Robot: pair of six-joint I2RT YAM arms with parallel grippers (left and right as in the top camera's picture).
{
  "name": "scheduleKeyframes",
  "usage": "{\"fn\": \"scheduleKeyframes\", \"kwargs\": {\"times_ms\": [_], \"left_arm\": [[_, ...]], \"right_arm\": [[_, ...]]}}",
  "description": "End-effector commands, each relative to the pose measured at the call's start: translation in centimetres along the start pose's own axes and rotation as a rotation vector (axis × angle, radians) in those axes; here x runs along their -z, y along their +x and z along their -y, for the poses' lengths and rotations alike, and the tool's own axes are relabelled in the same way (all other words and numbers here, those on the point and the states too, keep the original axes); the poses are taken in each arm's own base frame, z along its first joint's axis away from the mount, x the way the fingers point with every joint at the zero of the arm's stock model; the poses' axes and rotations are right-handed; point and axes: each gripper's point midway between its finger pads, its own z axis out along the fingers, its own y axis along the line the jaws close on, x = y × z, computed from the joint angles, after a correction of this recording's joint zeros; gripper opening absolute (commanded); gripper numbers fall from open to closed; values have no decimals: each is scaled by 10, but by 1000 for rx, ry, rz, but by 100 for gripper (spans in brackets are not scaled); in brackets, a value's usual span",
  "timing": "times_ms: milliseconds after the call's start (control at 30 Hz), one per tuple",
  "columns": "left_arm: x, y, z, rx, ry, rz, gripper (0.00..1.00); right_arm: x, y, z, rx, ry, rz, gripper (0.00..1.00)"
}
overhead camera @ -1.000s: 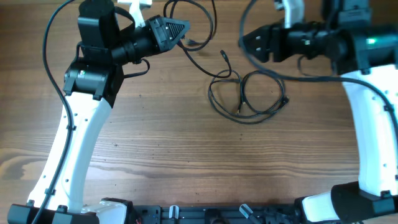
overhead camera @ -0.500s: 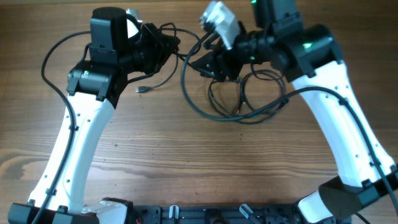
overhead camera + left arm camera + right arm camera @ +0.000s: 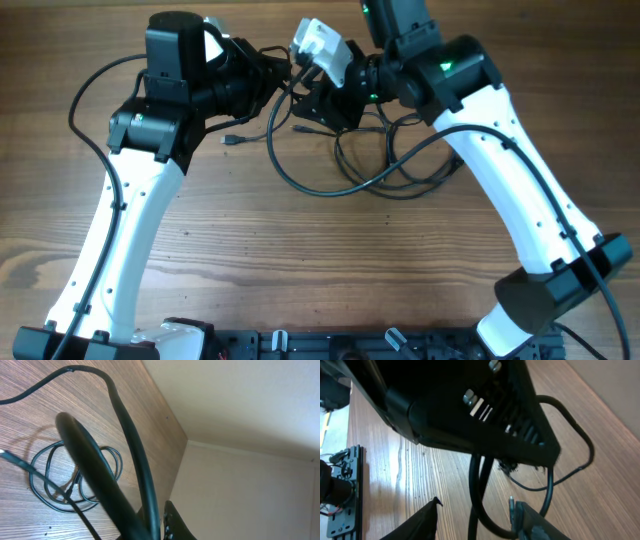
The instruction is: Untangle cables
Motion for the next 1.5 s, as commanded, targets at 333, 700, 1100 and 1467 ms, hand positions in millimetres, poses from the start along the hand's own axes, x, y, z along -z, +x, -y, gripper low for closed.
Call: {"fn": "scheduleKeyframes", "kwargs": {"times_ms": [333,700,1100,1467], "left_arm": [[0,3,4,-1,12,-15,15],[2,-20,-21,-254,-122,113,34],[26,-44,-85,-240,-459,271,37],[26,-44,-86,-239,-463,272,37]], "right_arm": [[-15,-8,13,-98,15,30,4],[27,32,93,-572,313,7,4],[152,22,123,-626,462,237,4],[319,55,150,-756,818,492,4]]}}
